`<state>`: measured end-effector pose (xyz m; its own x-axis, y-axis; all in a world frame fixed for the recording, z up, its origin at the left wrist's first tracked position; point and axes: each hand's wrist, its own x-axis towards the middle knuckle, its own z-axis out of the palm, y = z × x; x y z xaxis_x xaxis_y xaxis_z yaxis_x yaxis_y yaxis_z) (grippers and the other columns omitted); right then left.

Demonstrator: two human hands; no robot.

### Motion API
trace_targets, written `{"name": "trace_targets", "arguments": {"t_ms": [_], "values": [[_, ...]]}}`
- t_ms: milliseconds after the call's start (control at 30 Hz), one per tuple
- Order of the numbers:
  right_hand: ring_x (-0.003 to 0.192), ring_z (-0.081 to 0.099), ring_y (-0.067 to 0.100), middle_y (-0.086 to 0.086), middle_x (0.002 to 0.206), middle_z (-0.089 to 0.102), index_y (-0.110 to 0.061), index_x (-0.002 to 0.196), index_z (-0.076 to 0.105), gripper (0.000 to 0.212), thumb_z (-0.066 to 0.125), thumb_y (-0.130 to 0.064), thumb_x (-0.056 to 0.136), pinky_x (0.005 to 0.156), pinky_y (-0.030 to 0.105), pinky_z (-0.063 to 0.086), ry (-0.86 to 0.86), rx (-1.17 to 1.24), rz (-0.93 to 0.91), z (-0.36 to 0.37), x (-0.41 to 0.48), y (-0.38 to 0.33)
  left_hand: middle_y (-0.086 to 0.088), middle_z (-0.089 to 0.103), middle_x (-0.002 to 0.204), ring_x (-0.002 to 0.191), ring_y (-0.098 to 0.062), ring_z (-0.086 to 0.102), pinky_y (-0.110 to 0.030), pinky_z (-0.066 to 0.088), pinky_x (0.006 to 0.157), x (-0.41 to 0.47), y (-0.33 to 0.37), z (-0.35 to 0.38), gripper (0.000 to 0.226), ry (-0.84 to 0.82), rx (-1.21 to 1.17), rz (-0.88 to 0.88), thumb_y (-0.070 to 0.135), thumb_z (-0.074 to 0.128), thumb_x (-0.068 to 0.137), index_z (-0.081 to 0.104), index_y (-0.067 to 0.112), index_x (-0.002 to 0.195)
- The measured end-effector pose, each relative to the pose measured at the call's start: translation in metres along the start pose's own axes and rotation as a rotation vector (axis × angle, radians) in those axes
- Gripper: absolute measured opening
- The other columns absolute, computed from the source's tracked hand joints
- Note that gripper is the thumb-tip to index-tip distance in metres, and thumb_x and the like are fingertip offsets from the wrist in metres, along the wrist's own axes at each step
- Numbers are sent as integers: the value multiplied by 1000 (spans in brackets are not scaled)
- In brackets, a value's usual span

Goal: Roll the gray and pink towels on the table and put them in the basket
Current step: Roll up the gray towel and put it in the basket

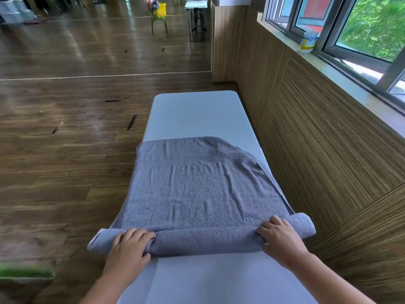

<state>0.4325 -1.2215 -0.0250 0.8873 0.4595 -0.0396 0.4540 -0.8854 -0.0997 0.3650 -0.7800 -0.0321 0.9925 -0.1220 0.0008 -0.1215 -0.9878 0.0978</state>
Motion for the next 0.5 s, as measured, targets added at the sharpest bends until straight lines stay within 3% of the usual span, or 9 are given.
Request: {"name": "trace_targets", "arguments": {"t_ms": [167,300,400,500], "values": [[68,46,11,-18,62,52,-29,60,54,14,49,-41,66,58,25,38,2,-15,-22,-3,6,5,22,57,88,91,-11,55,-32,42,78,2,-6,6,26,-9,0,-5,44,50,68,65,38,88],[86,49,16,-9,91,50,-27,83,62,29,36,-40,82,66,37,50,-68,102,34,1,9,8,18,52,86,86,-15,54,-35,42,74,9,-5,4,21,54,15,0,43,49,71,67,37,83],[82,51,18,-9,91,49,-30,88,57,6,51,-26,87,65,40,51,14,165,67,0,10,6,13,52,89,83,-19,55,-38,46,70,14,-1,-1,19,120,8,-12,39,46,80,61,35,90],[79,53,14,-13,85,56,-28,85,65,13,54,-25,79,68,28,52,40,59,-81,-4,6,3,17,55,94,88,-17,57,-36,48,72,12,0,3,16,132,-39,24,41,48,84,60,34,91]]}}
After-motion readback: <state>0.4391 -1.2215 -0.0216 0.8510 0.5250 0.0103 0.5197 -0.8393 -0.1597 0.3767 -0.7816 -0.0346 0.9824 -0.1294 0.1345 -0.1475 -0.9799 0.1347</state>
